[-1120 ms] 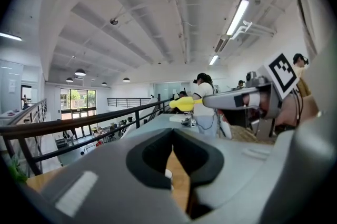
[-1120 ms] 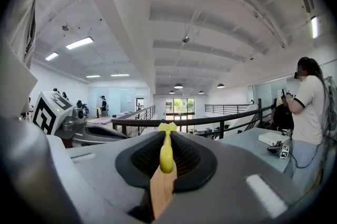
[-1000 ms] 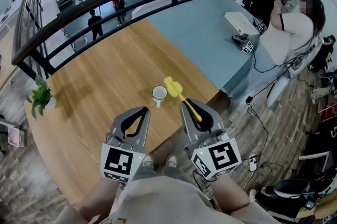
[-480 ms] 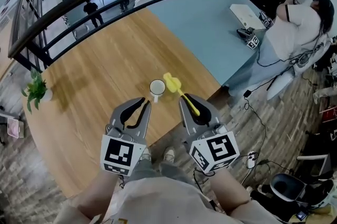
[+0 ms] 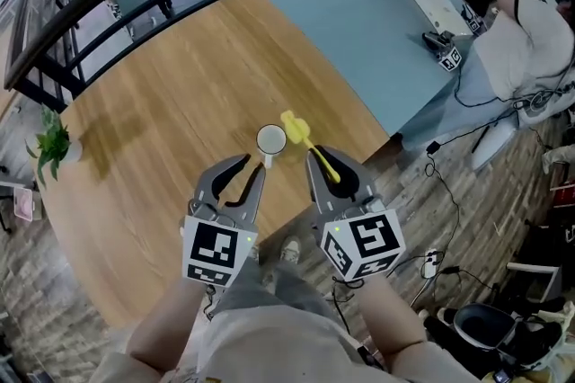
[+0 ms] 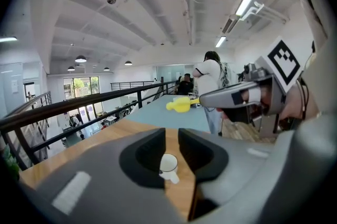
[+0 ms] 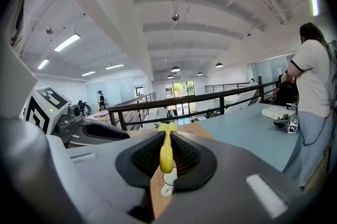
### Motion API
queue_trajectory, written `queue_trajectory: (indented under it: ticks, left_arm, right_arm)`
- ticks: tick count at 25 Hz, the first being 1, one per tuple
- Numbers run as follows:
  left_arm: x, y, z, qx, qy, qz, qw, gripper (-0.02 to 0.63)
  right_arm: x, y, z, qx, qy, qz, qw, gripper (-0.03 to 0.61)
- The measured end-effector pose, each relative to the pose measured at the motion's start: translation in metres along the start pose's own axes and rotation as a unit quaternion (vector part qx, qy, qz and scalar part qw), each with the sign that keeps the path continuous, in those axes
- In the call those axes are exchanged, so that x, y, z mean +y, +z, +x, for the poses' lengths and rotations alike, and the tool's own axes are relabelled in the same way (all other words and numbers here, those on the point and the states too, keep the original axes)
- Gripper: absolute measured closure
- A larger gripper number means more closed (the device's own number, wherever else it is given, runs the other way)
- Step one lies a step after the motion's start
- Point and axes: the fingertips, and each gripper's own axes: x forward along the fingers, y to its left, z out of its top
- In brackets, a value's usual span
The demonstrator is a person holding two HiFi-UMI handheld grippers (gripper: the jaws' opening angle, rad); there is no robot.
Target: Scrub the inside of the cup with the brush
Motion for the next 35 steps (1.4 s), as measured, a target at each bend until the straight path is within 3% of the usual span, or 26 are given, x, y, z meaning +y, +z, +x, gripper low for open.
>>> queue_trajectory:
  ticks: [12, 18, 27, 35]
  left_arm:
    - [0.003, -0.06, 0.086, 0.058, -0.016, -0.022, 0.9979, 0.523]
    - [0.001, -0.099, 0.121, 0.087, 0.006, -0.045, 0.9952, 0.523]
    - [0.002, -0.163, 0.147, 0.137, 0.009, -0.062, 0.9886, 0.509]
    - [-0.016, -0.192, 0.166, 0.171, -0.003, -0.065, 0.9831, 0.499]
  right_arm:
    - [-0.04, -0.053, 0.062, 0.055, 0.018, 0.022, 0.998, 0.545]
    - [-0.052, -0.082, 0.08, 0.08, 0.022, 0.034, 0.996, 0.545]
    - [-0.049, -0.118, 0.101, 0.106, 0.029, 0.046, 0.993, 0.545]
    - [-0.053, -0.141, 0.107, 0.127, 0.034, 0.055, 0.99, 0.545]
